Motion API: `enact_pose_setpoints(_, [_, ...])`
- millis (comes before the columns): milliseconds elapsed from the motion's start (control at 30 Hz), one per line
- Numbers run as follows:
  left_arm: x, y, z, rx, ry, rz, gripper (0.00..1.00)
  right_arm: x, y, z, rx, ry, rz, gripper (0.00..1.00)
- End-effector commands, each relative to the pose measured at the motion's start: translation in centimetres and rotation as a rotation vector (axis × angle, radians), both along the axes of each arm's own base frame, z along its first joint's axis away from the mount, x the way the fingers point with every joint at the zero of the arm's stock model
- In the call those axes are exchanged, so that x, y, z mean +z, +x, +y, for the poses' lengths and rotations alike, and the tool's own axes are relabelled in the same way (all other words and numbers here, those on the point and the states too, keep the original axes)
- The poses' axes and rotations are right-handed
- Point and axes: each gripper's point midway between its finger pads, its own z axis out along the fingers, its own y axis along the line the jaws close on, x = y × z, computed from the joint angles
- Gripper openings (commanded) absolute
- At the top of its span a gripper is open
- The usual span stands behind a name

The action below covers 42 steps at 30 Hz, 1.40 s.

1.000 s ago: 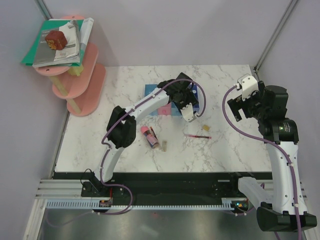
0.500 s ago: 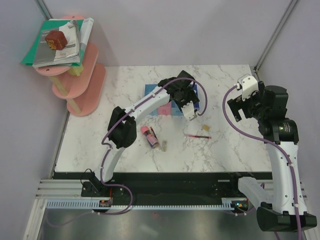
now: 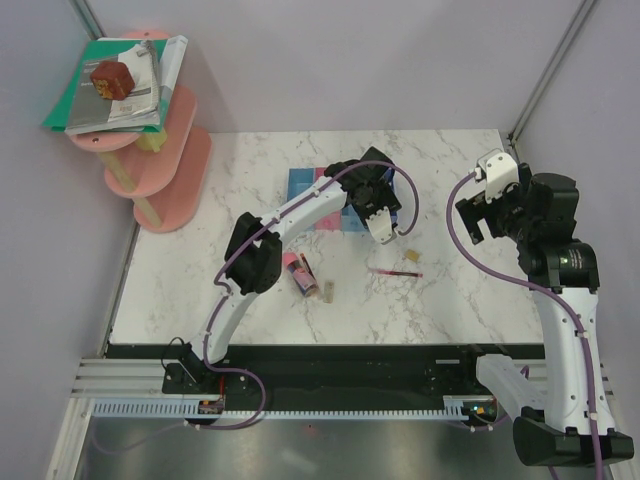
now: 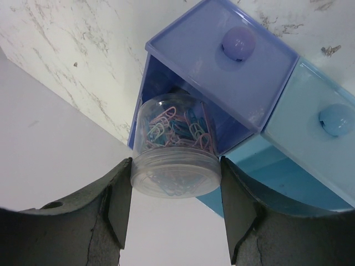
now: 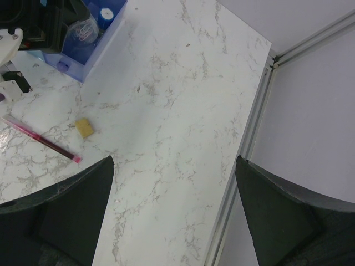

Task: Sort the stationery into containers
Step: Place the stationery in the storage box.

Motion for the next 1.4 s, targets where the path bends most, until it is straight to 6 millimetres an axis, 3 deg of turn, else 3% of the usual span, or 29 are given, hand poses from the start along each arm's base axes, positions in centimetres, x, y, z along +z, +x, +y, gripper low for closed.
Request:
enact_pose_setpoints(0, [1.4, 0.4, -2.4, -0.512, 0.203, -0.304, 0.02, 0.6, -0.3, 0.4, 0.012, 0.021, -0.02, 0.98])
enact_pose_setpoints(167, [1.2, 0.3, -2.7, -0.521, 0.201, -0.302, 0.03, 0.6, -0.3, 0.4, 0.011, 0.019, -0.019, 0.98])
enact_pose_setpoints(467, [1.3, 0.6, -2.7, -0.518, 0.206, -0.319, 0.29, 0.5, -0.4, 0.6, 0.017, 0.025, -0.019, 0.98])
enact_pose_setpoints(600, [1.7, 0.8, -2.7, -0.509, 0.205, -0.336, 0.51, 0.4, -0.4, 0.5, 0.015, 0.026, -0.017, 0.98])
enact_pose_setpoints(700, [2.1, 0.9, -3.0, -0.508, 0.187, -0.351, 0.58, 0.5, -0.5, 0.6, 0.017, 0.028, -0.02, 0.98])
enact_pose_setpoints(1300, [3.0, -0.1, -2.1, -0.547, 0.21, -0.371, 0.64, 0.6, -0.5, 0.7, 0.02, 0.035, -0.019, 0.98])
enact_pose_setpoints(1333, [2.9, -0.4, -2.1, -0.552, 0.203, -0.362, 0.66, 0.5, -0.5, 0.7, 0.019, 0.036, -0.017, 0.98])
enact_pose_setpoints(1367, [3.1, -0.4, -2.1, -0.55, 0.197, -0.362, 0.78, 0.5, -0.5, 0.8, 0.024, 0.038, -0.017, 0.98])
